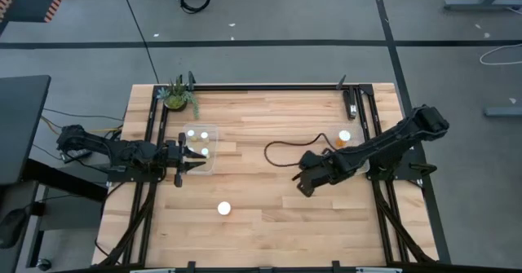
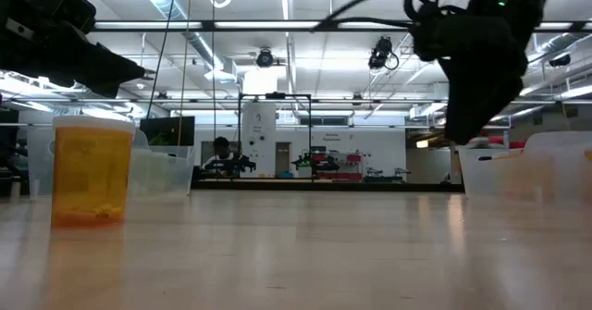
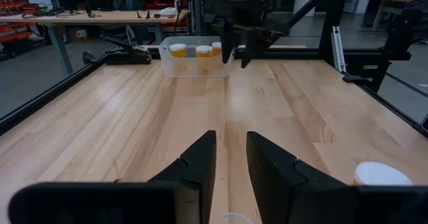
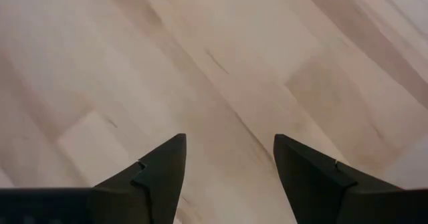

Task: Pick and place medicine bottles into bin by pill shape (circle, oval)
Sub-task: Put the big orange pill bottle into the right transparent bin

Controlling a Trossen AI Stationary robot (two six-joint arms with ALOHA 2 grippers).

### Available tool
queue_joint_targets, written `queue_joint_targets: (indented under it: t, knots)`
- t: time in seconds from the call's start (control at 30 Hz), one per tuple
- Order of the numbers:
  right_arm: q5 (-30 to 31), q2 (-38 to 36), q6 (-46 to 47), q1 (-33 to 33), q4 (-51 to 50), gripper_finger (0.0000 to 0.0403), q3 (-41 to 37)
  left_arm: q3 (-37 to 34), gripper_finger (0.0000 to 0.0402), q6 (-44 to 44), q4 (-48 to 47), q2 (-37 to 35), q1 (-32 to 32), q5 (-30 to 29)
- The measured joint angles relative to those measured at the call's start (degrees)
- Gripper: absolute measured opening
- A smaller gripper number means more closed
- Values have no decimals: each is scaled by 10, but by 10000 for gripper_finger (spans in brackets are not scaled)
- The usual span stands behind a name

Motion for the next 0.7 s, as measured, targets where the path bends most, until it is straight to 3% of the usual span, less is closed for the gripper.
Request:
queue_joint_targets:
  t: [0.37,0.7]
  knots:
    - [0,152,-133,0,0,232,193,0,89,0,0,0,0,0]
    - [-21,255,-213,-3,-1,232,312,0,94,0,0,0,0,0]
